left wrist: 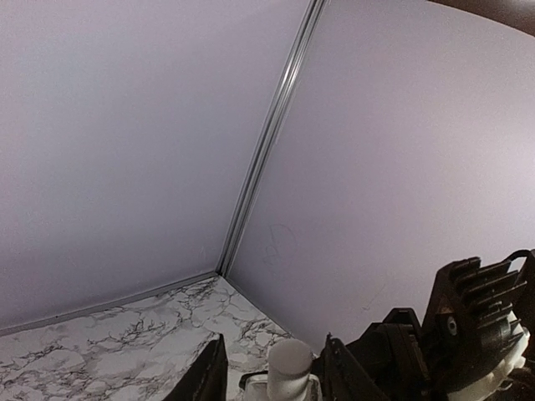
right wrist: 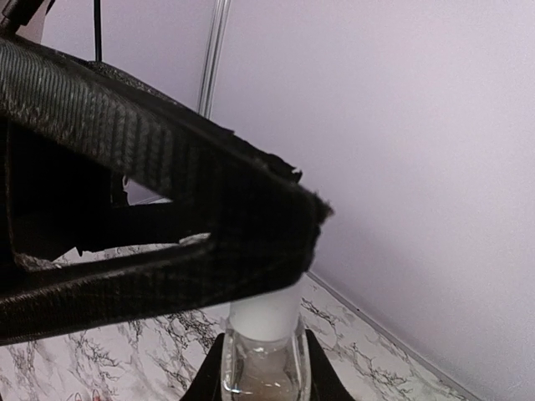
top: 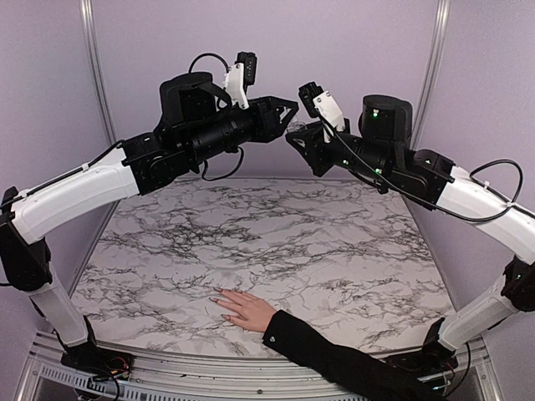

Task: Paint the nails
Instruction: Screw the nail polish bottle.

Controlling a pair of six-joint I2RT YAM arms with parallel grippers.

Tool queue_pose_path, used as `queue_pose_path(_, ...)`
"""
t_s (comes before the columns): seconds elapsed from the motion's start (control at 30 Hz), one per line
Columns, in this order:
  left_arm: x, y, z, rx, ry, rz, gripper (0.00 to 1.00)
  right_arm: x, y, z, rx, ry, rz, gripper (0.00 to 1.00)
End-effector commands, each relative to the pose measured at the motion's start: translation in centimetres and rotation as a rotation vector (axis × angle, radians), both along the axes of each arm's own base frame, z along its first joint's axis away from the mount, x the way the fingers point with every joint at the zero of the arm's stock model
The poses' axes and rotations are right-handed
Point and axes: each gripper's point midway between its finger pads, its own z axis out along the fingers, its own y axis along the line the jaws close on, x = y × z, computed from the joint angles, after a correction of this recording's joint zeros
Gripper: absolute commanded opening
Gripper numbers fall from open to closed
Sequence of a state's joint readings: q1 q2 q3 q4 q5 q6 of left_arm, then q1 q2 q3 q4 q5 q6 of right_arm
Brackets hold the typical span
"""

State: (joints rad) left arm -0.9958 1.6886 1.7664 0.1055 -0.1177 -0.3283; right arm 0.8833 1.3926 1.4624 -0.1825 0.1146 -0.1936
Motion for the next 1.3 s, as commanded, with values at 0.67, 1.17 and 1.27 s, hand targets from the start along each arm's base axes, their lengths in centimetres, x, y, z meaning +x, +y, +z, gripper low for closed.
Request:
queue_pose_path(0.67, -2.7, 0.0, -0.3, -0.033, 0.004, -0.167, 0.00, -2.9, 0.7, 6.2, 0.131, -0.087, 0.134, 0.00)
queue_pose_path(1.17, -8.3, -0.8, -1.8, 0.039, -0.085, -0.558, 0.00, -9.3, 1.3, 9.9, 0.243, -0.098, 0.626, 0.00)
queue_pose_path(1.27, -9.5, -0.7, -2.2, 0.052, -0.101, -0.649, 0.00, -11.0, 1.3, 10.2, 0.243, -0.115, 0.727, 0.00)
